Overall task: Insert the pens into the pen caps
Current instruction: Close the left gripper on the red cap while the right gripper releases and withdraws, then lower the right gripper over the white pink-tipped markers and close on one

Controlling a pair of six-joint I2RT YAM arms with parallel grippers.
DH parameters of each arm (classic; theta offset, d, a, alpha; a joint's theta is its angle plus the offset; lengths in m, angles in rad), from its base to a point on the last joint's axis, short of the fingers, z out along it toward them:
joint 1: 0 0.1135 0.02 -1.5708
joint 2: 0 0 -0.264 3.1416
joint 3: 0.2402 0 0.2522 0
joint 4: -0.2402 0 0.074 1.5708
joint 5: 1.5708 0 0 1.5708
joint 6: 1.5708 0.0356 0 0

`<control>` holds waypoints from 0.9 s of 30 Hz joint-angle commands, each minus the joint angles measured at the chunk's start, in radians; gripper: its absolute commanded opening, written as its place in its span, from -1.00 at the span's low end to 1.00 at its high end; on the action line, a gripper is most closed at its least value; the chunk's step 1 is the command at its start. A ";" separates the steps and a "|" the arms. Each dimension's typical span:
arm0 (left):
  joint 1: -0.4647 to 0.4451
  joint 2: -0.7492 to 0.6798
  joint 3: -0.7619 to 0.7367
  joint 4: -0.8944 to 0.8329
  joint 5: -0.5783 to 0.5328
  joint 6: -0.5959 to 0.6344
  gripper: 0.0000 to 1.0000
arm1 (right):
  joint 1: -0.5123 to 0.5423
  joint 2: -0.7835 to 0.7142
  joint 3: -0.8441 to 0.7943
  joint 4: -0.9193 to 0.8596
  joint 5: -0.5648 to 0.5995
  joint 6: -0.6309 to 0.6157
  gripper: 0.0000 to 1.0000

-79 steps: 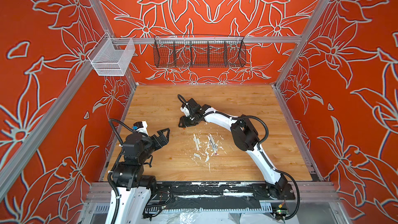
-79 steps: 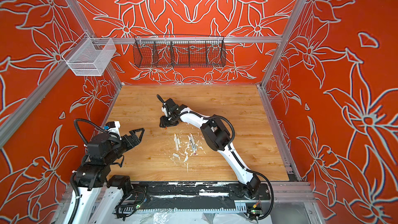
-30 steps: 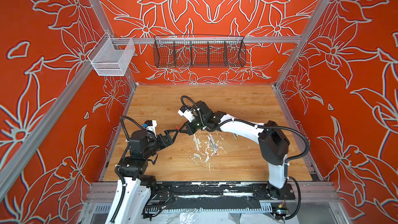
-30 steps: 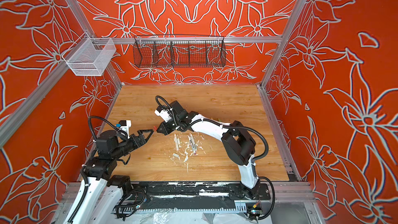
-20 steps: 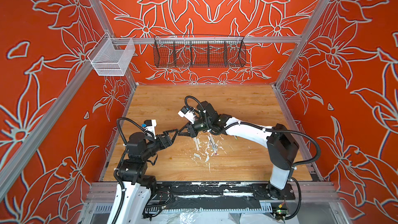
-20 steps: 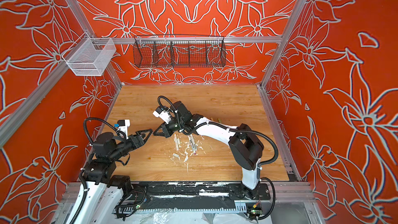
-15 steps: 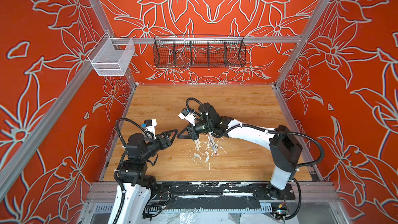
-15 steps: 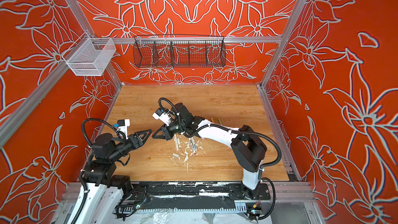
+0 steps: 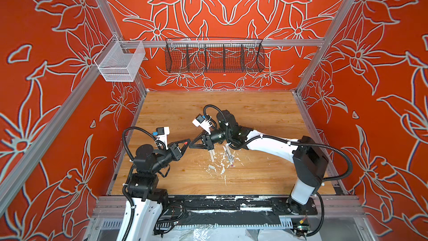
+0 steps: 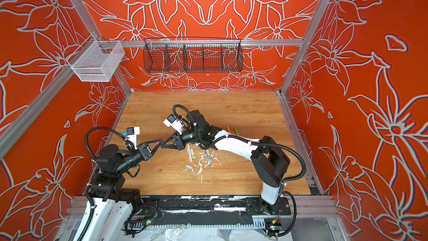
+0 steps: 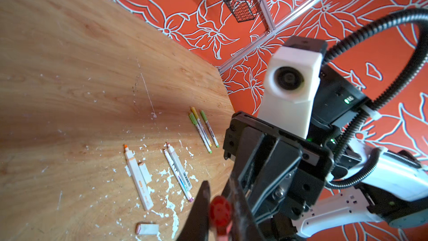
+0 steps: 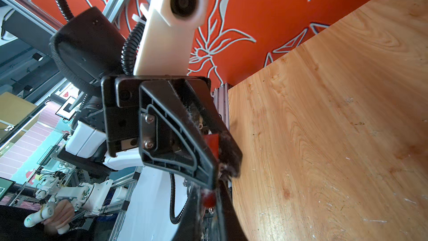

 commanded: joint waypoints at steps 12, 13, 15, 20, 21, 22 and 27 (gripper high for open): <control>0.005 -0.027 0.104 -0.232 -0.138 0.127 -1.00 | -0.002 -0.064 0.012 -0.661 0.725 -0.192 0.24; 0.005 -0.028 0.115 -0.246 -0.138 0.132 -1.00 | -0.002 -0.057 0.011 -0.699 0.791 -0.174 0.27; 0.006 -0.031 0.144 -0.282 -0.139 0.149 -1.00 | -0.005 -0.037 0.017 -0.776 0.885 -0.160 0.29; 0.006 -0.031 0.218 -0.362 -0.138 0.208 -1.00 | -0.005 0.012 0.028 -0.886 0.982 -0.168 0.19; 0.006 -0.030 0.229 -0.374 -0.139 0.222 -1.00 | -0.005 0.022 0.028 -0.895 0.990 -0.166 0.15; 0.005 -0.029 0.235 -0.381 -0.141 0.233 -1.00 | -0.005 0.030 0.027 -0.902 1.001 -0.163 0.10; 0.006 -0.021 0.218 -0.364 -0.140 0.230 -1.00 | -0.004 0.075 0.037 -0.927 1.019 -0.155 -0.05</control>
